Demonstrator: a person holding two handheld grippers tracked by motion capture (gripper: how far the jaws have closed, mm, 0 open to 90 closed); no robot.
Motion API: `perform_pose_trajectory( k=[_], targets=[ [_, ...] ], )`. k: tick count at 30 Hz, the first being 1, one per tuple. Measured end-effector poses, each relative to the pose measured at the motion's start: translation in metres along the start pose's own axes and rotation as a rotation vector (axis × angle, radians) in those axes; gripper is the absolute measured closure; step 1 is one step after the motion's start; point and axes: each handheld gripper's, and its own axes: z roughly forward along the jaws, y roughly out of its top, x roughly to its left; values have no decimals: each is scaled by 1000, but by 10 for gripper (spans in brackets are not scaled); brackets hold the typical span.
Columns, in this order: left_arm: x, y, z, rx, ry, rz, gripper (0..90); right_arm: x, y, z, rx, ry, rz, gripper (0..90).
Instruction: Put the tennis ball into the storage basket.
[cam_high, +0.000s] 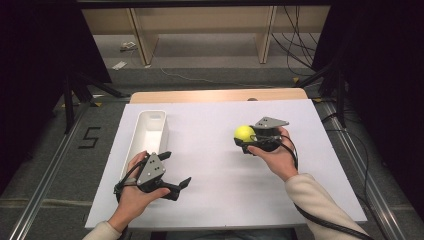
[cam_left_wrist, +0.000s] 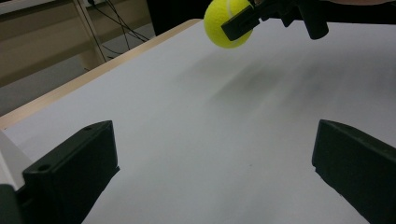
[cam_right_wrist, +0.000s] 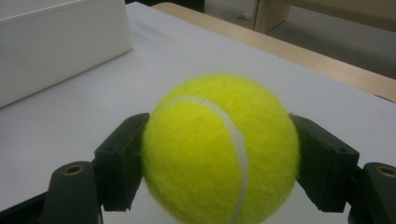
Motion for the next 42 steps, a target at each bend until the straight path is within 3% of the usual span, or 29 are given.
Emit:
perform_pose_trajectory(
  k=[42],
  targets=[
    [0, 0, 0, 1, 1, 1, 0, 10, 3, 6, -2, 20, -7, 264]
  ],
)
